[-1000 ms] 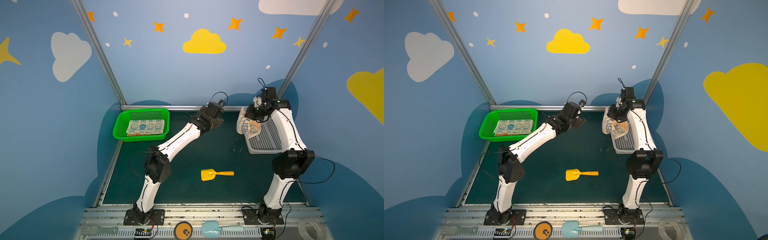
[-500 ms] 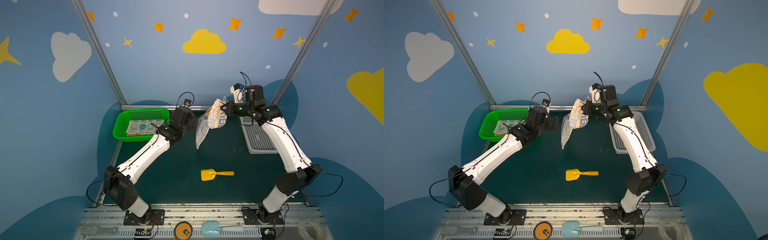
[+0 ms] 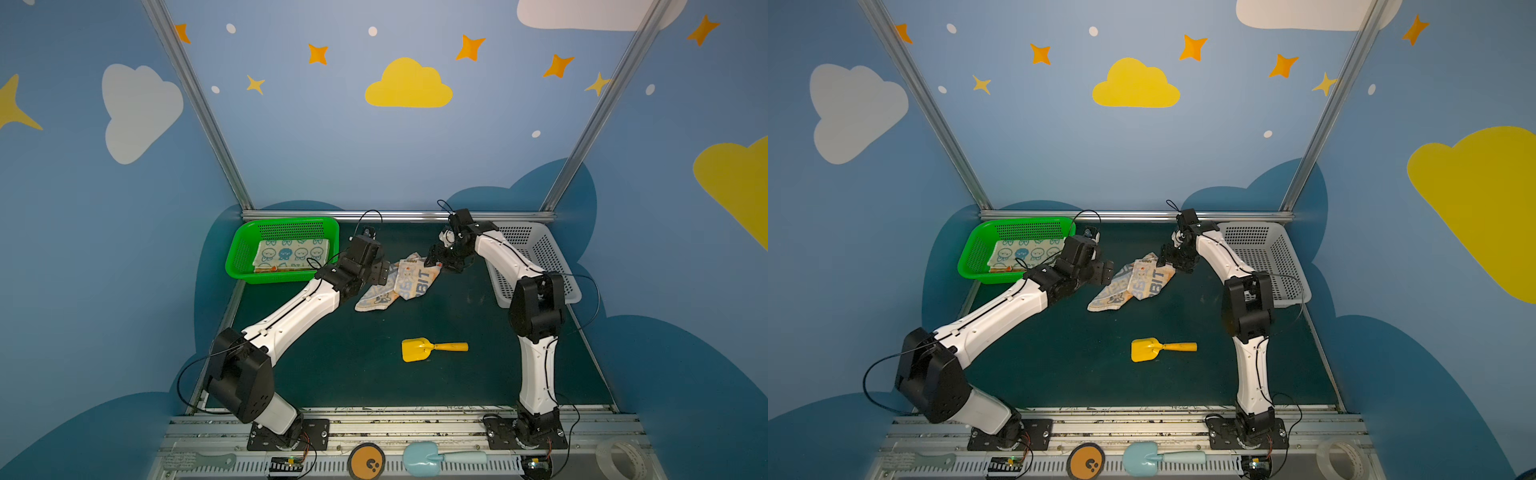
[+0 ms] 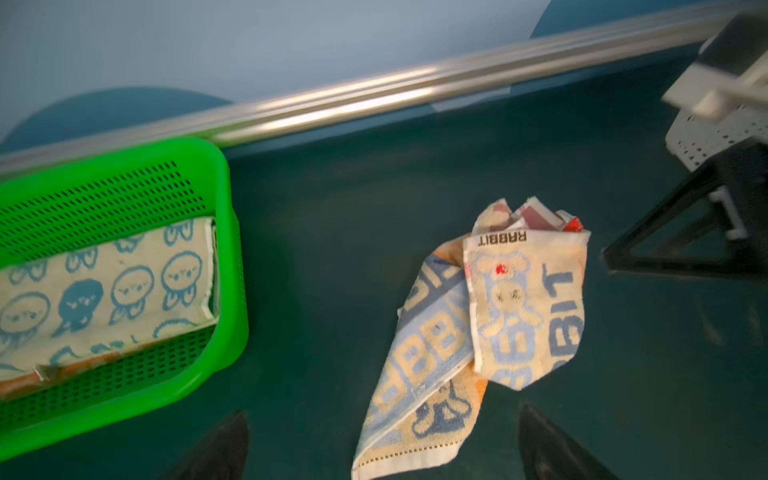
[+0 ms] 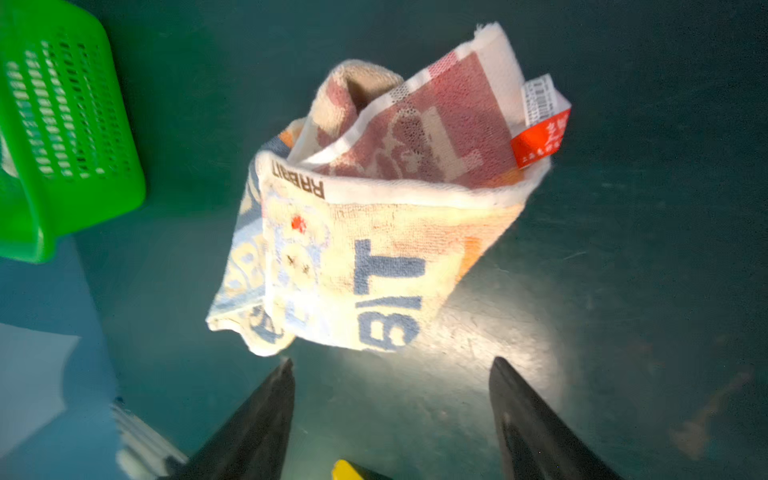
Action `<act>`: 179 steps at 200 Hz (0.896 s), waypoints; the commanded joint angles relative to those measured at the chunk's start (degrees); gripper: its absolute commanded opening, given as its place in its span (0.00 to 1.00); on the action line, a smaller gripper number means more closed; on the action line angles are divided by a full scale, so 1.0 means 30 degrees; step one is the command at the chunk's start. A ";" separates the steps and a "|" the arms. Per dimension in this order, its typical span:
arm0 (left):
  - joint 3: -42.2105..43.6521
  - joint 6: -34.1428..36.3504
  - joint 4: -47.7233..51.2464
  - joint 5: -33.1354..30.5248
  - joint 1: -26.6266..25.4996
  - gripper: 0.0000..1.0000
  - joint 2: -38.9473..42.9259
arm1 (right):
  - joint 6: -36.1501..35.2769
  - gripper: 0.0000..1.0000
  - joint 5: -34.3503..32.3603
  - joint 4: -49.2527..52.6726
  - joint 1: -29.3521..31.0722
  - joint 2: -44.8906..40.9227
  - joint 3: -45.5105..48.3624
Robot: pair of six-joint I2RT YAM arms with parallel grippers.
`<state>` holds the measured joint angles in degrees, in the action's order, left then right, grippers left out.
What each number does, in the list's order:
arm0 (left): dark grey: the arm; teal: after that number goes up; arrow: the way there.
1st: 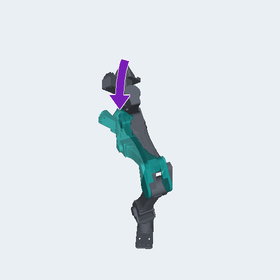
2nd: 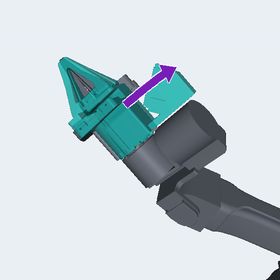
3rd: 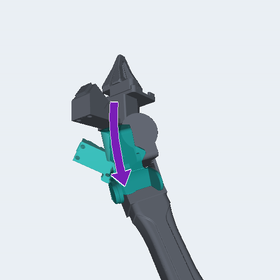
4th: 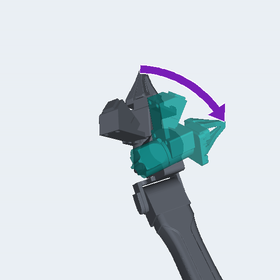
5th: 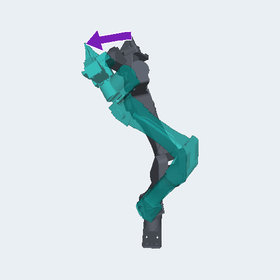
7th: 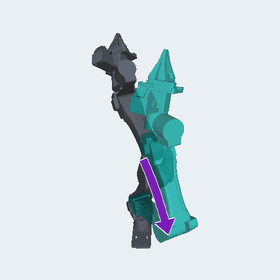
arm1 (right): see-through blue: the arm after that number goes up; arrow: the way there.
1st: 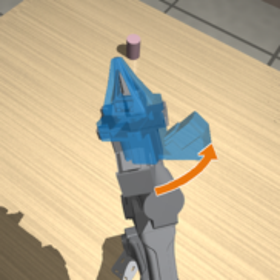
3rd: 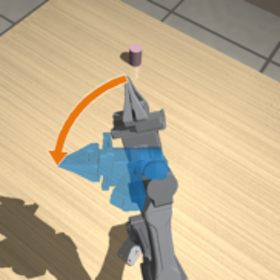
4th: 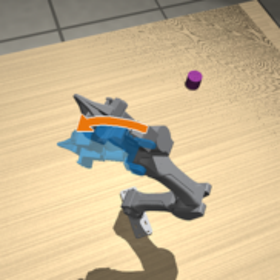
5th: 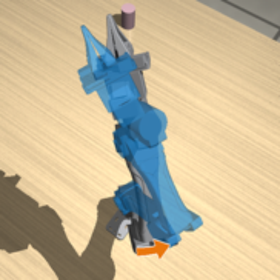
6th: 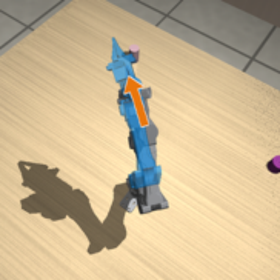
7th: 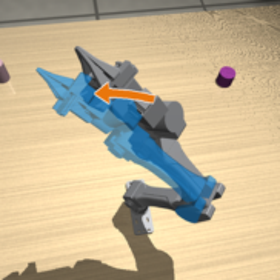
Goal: Fold and stack the towels
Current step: 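Grasp the crumpled towel's corners with both grippers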
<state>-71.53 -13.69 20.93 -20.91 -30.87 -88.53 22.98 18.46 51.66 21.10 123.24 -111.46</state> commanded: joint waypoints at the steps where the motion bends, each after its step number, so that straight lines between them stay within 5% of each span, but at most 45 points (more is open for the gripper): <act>1: 0.0965 -0.1753 0.0093 0.1281 0.0397 0.99 -0.0278 | -0.0776 0.83 0.0296 0.0596 0.1050 -0.1661 0.0250; 75: 0.3204 -0.3624 -0.0579 0.3832 0.1355 0.99 -0.0514 | -0.0439 0.85 -0.0236 0.0226 0.2976 0.0185 0.1840; 134: 0.3879 -0.4396 -0.0780 0.4582 0.1601 0.99 -0.0694 | 0.0346 0.77 -0.3893 0.3353 0.4527 0.4654 -0.3805; 150: 0.3943 -0.4762 -0.1074 0.5148 0.1603 0.99 -0.0886 | 0.0438 0.70 -0.4535 0.4588 0.4684 0.6110 -0.5869; 179: 0.3252 -0.5406 -0.1819 0.6935 0.1605 0.99 -0.2609 | 0.0626 0.37 -0.4788 0.5219 0.4569 0.6636 -0.7140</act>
<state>-60.18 -27.68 17.39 -5.63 -26.26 -91.88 23.79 6.94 62.06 35.33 143.09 -130.43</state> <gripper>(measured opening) 0.994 0.469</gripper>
